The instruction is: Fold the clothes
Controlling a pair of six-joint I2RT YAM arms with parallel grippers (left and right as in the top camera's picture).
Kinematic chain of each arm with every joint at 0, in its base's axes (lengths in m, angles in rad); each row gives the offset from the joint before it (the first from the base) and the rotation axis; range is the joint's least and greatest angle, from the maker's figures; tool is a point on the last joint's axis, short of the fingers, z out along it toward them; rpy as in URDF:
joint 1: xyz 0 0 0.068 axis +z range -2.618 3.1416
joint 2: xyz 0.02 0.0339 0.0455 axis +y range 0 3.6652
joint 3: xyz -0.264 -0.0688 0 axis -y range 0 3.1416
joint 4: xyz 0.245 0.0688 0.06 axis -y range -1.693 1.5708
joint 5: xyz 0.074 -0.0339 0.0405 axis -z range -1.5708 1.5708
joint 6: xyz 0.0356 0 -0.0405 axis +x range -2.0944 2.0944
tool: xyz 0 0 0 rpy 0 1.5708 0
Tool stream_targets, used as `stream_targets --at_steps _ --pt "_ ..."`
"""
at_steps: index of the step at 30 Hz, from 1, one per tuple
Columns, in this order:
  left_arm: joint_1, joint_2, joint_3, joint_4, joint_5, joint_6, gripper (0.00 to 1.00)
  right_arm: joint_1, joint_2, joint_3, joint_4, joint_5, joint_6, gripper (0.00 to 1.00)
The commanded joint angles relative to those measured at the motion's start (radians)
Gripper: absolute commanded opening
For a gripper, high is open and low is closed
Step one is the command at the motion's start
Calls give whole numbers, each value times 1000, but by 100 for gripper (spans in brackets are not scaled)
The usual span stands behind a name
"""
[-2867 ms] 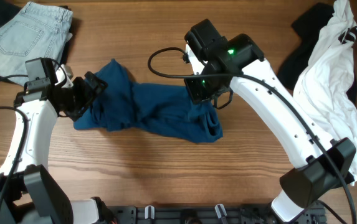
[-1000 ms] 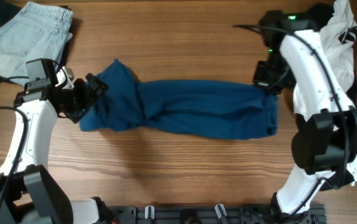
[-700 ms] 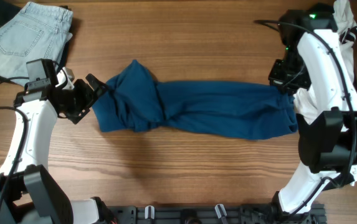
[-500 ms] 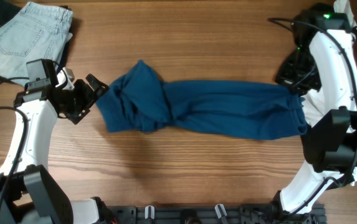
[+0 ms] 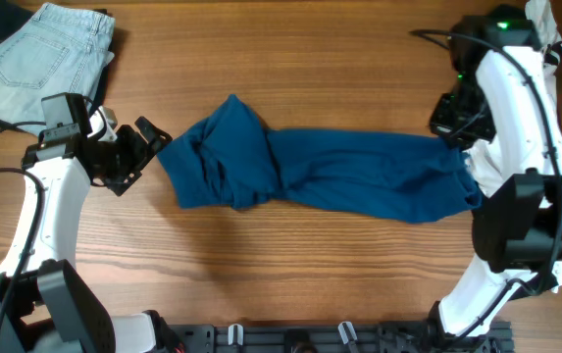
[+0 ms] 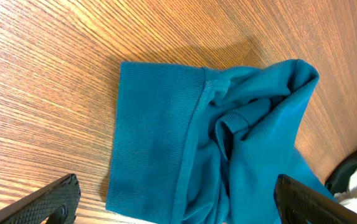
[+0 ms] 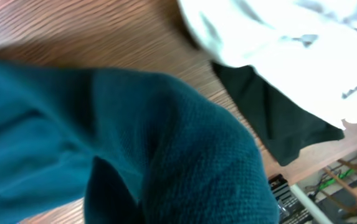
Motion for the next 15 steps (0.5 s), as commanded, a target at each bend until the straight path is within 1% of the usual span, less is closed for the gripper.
stream_targets --at_steps 1,10,15 --pt "0 2 -2 -2 13 2 100 57 -10 23 -4 -32 12 4" --pt "0 2 -2 -9 13 2 100 179 -10 23 11 -85 95 5" --pt "0 2 -2 -12 13 2 100 266 -10 23 46 -104 111 4"
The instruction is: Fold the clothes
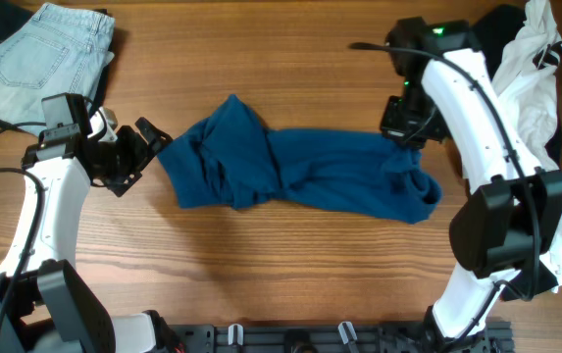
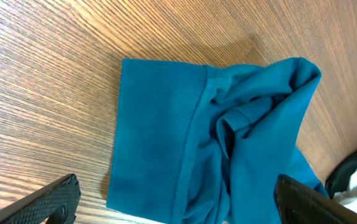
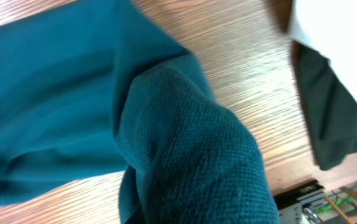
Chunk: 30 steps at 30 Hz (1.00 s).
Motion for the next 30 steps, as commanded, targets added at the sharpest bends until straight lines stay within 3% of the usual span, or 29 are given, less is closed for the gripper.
stream_targets --at_steps 1,8,9,10,11,12,13,15,20,25,26,27,28,30 --pt "0 2 -2 -5 13 2 100 68 -10 23 18 -31 36 4" --pt "0 2 -2 -22 13 25 100 138 -10 23 50 -62 35 4" --pt "0 2 -2 -23 13 25 100 139 -10 23 54 -72 34 11" --pt "0 2 -2 -24 13 25 100 139 -10 23 55 -76 28 19" --pt "0 2 -2 -23 13 25 100 139 -10 23 55 -80 18 56" --pt "0 2 -2 -23 13 25 100 139 -10 23 58 -93 -6 80" --pt "0 2 -2 -23 13 24 100 139 -10 23 62 -107 -31 94" --pt "0 2 -2 -23 13 24 100 139 -9 23 67 -126 -45 100" --pt "0 2 -2 -23 13 24 100 144 -9 23 111 -163 -93 99" --pt "0 2 -2 -23 13 24 100 139 -8 23 143 -157 -87 84" --pt "0 2 -2 -24 13 24 100 129 -8 23 145 -158 -79 66" --pt "0 2 -2 -24 13 24 100 113 -8 23 143 -161 -68 37" --pt "0 2 -2 -24 13 24 100 96 -6 22 143 -177 -73 16" --pt "0 2 -2 -27 13 24 100 61 2 20 137 -233 -127 8"
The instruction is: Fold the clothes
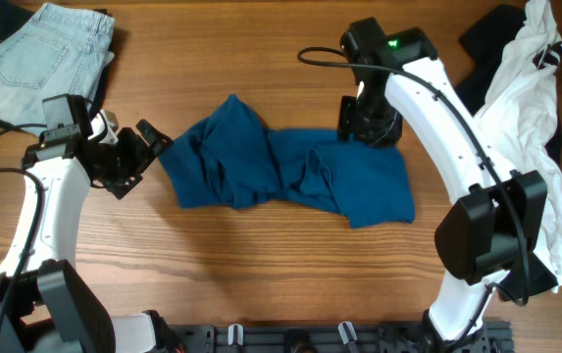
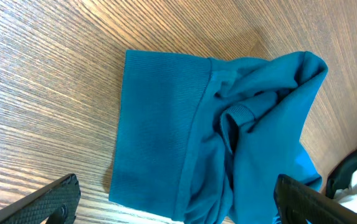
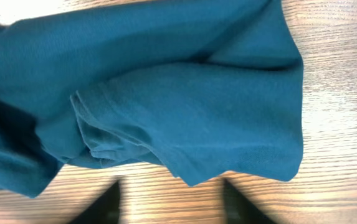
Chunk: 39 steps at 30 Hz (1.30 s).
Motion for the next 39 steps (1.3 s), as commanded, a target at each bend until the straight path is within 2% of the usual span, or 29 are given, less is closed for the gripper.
stream_targets --at_steps 1,11,13,15,20,27,32,36,39 --pt "0 2 -2 -6 13 21 100 -72 6 15 -8 -84 -53 7" --pt "0 2 -2 -4 8 42 99 -100 29 -177 81 -103 -126 4" --pt "0 2 -2 4 2 84 91 -100 34 -219 109 -136 -149 4" --pt "0 5 -2 3 -71 101 84 -99 34 -282 145 -160 -148 4" --pt "0 27 -28 5 -73 129 94 -99 34 -339 198 -161 -153 4" --pt "-7 111 -159 96 143 130 92 -99 34 -344 222 -161 -165 6" --pt "-13 161 -212 235 441 152 92 -99 34 -344 223 -161 -175 8" --pt "-35 171 -212 268 477 152 96 -99 34 -344 227 -161 -175 8" --pt "-50 171 -212 275 476 152 95 -99 34 -344 225 -161 -182 7"
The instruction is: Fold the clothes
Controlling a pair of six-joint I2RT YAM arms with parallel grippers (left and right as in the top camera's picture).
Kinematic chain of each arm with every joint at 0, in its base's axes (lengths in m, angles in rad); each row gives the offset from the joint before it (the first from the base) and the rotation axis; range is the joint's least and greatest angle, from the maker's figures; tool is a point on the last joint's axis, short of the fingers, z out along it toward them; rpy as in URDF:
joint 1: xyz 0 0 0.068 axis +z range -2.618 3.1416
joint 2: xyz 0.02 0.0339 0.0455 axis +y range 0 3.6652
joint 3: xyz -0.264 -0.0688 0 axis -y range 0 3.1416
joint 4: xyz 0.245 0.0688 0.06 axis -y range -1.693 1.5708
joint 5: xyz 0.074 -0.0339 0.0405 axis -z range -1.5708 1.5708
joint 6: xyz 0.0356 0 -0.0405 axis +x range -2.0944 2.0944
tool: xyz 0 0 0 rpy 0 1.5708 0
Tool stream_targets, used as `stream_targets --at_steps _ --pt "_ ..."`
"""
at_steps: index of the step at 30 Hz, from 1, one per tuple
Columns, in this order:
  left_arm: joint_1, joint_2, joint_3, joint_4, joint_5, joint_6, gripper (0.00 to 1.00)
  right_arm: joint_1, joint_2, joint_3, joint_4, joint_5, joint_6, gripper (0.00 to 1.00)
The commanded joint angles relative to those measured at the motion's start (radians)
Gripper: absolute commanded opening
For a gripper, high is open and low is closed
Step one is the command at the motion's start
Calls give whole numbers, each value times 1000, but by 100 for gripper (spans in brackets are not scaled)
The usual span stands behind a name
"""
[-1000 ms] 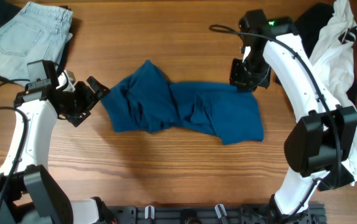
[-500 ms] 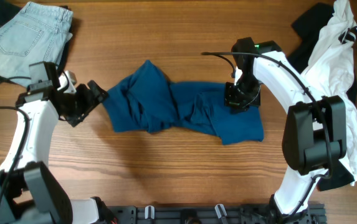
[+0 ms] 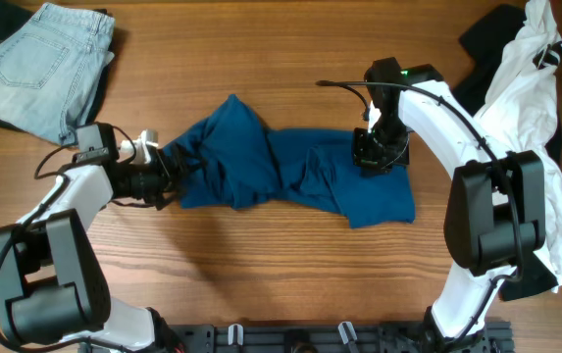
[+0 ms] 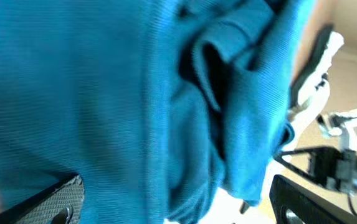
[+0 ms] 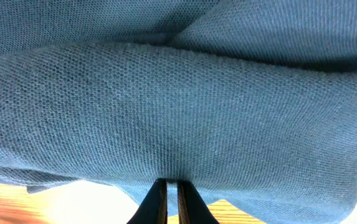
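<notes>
A blue garment [image 3: 281, 172] lies crumpled across the middle of the wooden table [image 3: 261, 284], its right end doubled back on itself. My left gripper [image 3: 163, 175] is at the garment's left edge. In the left wrist view it is open [image 4: 178, 205], and blue cloth [image 4: 134, 93] fills the space between the wide-apart fingers. My right gripper [image 3: 379, 155] rests on the folded right part. Seen from the right wrist, its fingertips [image 5: 171, 199] are shut on a fold of the blue fabric [image 5: 178, 93].
Folded light jeans [image 3: 45, 59] lie at the back left corner. A heap of white clothing [image 3: 531, 88] and a black piece [image 3: 482, 34] sit along the right side, close behind the right arm.
My left gripper was open on bare wood left of the garment; now its fingers straddle the garment's left edge. My right gripper was open above the folded right end; now it is shut on that cloth.
My right gripper held the garment's right end stretched out at the far right. It then held it further left, with the cloth bunching. Later that end lay folded over the middle and the gripper was open. Now both grippers are at the garment.
</notes>
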Motion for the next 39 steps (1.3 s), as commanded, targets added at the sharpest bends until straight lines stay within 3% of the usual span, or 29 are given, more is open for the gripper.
stream_targets --at_steps 1,5,11,14,15,16,21,27,32,35,39 --pt "-25 9 -6 9 76 21 94 4 13 -2 -1 -16 -29 7" --pt "-41 35 -9 -25 38 13 100 4 13 -2 -6 -16 -41 7" --pt "-19 100 -19 -51 -2 12 99 4 13 -2 -5 -16 -42 7" --pt "-8 114 -19 -40 3 -7 78 4 13 -2 -5 -16 -42 6" --pt "-7 114 -19 -40 2 -15 81 4 13 -2 -5 -16 -42 6" --pt "-6 114 -19 -36 -15 -36 100 4 13 -2 -6 -17 -43 6" --pt "-7 113 -19 8 -150 -69 100 4 13 -2 -6 -17 -43 6" --pt "-8 108 -18 61 -192 -34 99 4 13 -2 -11 -17 -53 6" --pt "-8 85 0 90 -277 -25 82 4 13 -2 -17 -17 -66 6" --pt "-8 67 20 82 -350 -24 92 4 13 -2 -24 -17 -69 6" --pt "-8 47 40 79 -378 6 83 4 13 -2 -29 -17 -69 6"
